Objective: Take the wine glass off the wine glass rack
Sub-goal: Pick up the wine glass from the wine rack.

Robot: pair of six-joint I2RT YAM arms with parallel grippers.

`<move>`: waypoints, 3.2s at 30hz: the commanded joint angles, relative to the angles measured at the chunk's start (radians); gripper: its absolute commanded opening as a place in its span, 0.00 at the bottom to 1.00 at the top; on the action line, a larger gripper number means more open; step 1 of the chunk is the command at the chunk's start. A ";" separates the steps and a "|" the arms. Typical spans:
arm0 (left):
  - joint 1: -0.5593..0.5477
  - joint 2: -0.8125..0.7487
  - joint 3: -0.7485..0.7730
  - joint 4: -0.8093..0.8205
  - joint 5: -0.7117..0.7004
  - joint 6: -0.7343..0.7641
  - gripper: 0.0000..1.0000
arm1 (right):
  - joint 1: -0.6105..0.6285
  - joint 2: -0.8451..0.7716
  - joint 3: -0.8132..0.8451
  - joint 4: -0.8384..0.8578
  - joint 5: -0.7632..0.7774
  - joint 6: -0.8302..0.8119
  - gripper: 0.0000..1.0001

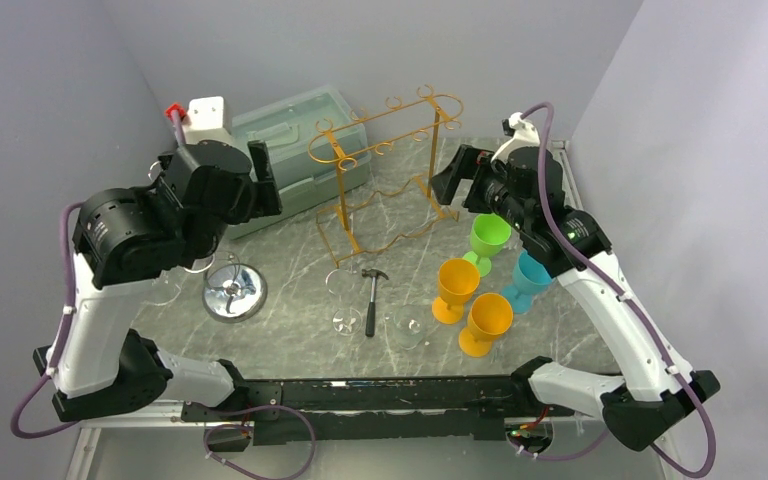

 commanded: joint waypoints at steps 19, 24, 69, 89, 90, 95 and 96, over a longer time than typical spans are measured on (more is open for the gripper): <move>0.427 0.011 0.020 0.144 -0.194 0.301 1.00 | 0.004 0.063 0.121 -0.009 -0.071 -0.055 1.00; 0.597 0.054 0.034 0.192 -0.047 0.314 0.99 | 0.004 0.074 0.114 -0.009 -0.075 -0.058 1.00; 1.235 -0.204 -0.551 0.509 0.319 0.200 1.00 | 0.195 0.224 0.281 -0.315 0.102 -0.017 1.00; 1.247 -0.246 -0.656 0.554 0.358 0.189 0.89 | 0.238 0.255 0.321 -0.354 0.144 0.007 1.00; 1.247 -0.246 -0.657 0.553 0.355 0.188 0.88 | 0.238 0.256 0.323 -0.354 0.144 0.007 1.00; 1.247 -0.255 -0.676 0.561 0.349 0.190 0.84 | 0.241 0.266 0.328 -0.354 0.142 0.006 1.00; 1.247 -0.256 -0.680 0.562 0.346 0.191 0.83 | 0.242 0.268 0.327 -0.352 0.141 0.005 1.00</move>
